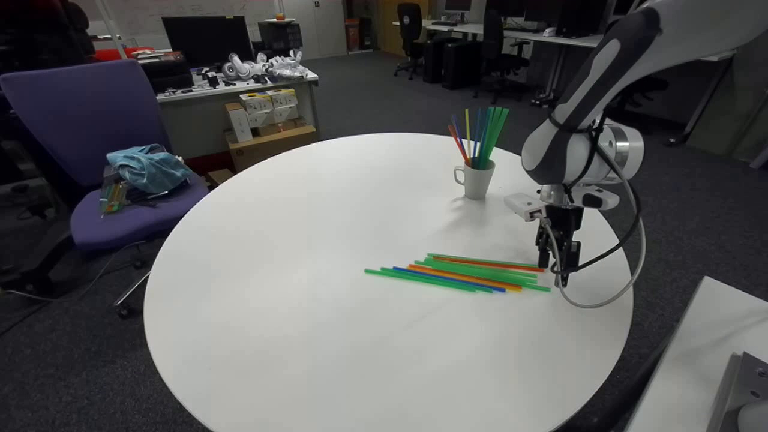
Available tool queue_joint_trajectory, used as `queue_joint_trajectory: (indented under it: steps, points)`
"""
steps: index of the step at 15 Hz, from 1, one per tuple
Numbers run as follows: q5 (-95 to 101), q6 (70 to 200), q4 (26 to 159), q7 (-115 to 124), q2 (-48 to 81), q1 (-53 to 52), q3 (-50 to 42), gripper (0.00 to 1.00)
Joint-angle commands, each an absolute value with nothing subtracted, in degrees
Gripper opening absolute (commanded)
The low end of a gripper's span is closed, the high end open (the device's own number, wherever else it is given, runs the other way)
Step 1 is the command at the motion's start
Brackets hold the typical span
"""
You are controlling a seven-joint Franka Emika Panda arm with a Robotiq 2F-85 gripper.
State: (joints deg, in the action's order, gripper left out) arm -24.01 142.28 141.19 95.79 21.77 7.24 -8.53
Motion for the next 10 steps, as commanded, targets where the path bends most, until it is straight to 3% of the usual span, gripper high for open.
queue_joint_trajectory:
  steps: [1, 10]
  points:
    - [-26.24, 143.6, 140.51, 95.3, 22.5, 6.71, -7.64, 1.0]
    - [-27.82, 143.81, 140.59, 95.23, 22.36, 6.0, -6.31, 1.0]
